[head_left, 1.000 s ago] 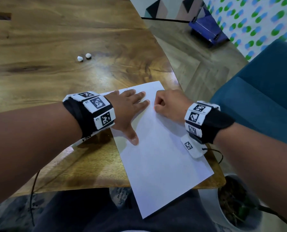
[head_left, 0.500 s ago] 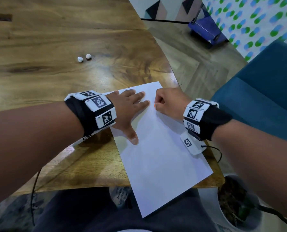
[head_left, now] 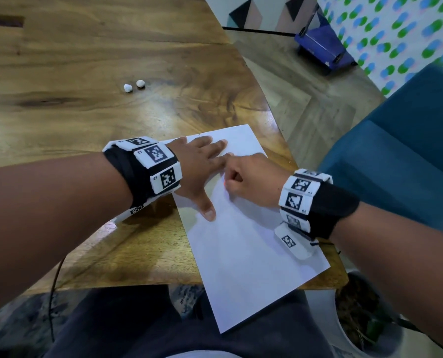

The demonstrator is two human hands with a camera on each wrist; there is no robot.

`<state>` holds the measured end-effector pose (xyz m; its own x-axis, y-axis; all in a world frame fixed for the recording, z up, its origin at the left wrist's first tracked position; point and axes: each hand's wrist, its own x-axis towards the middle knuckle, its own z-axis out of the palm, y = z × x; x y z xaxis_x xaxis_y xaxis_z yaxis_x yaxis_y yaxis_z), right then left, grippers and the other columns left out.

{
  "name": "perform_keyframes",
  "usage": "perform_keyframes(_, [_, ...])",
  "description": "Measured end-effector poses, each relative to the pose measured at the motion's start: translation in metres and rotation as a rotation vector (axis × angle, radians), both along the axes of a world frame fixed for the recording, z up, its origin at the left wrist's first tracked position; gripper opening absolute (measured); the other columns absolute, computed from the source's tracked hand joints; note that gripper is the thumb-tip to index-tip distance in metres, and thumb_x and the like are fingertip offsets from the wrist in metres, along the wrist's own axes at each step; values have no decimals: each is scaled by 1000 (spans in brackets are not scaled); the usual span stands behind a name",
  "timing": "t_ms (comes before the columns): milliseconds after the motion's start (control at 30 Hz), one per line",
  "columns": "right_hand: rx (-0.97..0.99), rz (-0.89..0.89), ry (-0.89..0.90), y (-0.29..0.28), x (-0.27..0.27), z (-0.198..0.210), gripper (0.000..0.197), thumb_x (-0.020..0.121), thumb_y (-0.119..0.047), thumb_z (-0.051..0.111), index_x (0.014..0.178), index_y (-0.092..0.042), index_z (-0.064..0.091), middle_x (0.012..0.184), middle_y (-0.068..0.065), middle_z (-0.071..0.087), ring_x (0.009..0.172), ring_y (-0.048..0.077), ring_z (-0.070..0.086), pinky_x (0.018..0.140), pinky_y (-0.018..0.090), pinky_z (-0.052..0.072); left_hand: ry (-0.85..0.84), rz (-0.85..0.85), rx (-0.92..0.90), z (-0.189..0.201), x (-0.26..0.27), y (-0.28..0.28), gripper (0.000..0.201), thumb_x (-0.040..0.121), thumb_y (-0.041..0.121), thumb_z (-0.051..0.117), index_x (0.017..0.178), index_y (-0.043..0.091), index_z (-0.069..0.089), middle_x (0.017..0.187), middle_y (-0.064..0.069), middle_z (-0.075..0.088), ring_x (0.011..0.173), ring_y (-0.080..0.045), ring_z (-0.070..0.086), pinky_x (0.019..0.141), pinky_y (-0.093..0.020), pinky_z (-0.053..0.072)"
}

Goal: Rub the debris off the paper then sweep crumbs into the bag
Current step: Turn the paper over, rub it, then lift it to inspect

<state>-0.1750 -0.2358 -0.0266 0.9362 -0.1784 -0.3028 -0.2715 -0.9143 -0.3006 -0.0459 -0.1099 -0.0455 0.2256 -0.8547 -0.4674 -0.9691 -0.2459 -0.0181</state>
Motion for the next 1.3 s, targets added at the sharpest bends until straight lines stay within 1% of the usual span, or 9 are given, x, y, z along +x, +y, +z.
perform_keyframes(133, [30,128,36,17,-10,-2,8,88,-27,59,81,-26,56,77,-7,63,79,17,59,75,35,52,-18,-13,-5,-1,0,1,141,60,93,62,161,30,-13,170,2,-20,157,-26,-11,123,-55,19])
perform_keyframes(367, [-90,-90,-77,-17,11,5,9,89,-24,59,86,-17,65,89,-3,69,89,21,63,78,32,51,23,10,-1,-3,0,2,142,60,92,63,161,31,-16,170,1,-21,157,-27,-14,123,-61,11])
perform_keyframes(667, [43,125,35,26,-34,1,7,88,-25,59,89,-19,63,77,-6,67,76,15,60,69,30,49,0,-1,8,3,-1,2,141,61,91,63,162,29,-13,170,3,-20,157,-25,-12,124,-59,13])
perform_keyframes(733, [41,15,30,15,-27,2,9,89,-26,60,89,-19,64,79,-7,67,74,9,61,68,29,48,-7,-23,-10,8,-2,3,136,63,90,63,163,30,-8,170,3,-18,157,-25,-12,123,-59,13])
perform_keyframes(800, [156,-146,-6,4,-19,1,9,88,-24,63,87,-16,64,73,-8,64,57,-1,57,60,26,46,-47,-58,-68,13,-4,6,126,68,89,61,163,31,1,171,3,-17,157,-26,-14,123,-60,10])
perform_keyframes(933, [367,-386,-81,-4,-8,2,10,82,-15,58,86,-8,64,75,12,69,54,21,59,52,35,53,-142,-43,-169,20,-2,20,104,81,79,58,163,33,12,170,3,-16,156,-27,-18,124,-60,9])
perform_keyframes(1067, [354,-460,-126,-9,5,-4,16,78,-12,52,85,-2,62,74,17,70,51,25,57,52,34,52,-113,90,-179,21,1,42,86,85,74,56,157,34,31,166,-5,16,151,-30,18,118,-50,30])
perform_keyframes(1167, [317,-494,-115,-14,13,-8,12,74,-12,52,77,-6,62,64,10,67,46,25,57,51,34,53,-79,147,-139,17,-5,58,102,72,93,46,151,29,36,156,-3,31,139,-27,37,108,-48,41])
perform_keyframes(1300, [158,-358,-56,-7,20,2,8,80,-11,52,74,-11,57,67,4,63,50,26,61,52,34,54,-90,153,-82,11,-11,67,131,58,102,45,160,25,15,165,0,18,150,-24,24,116,-52,30])
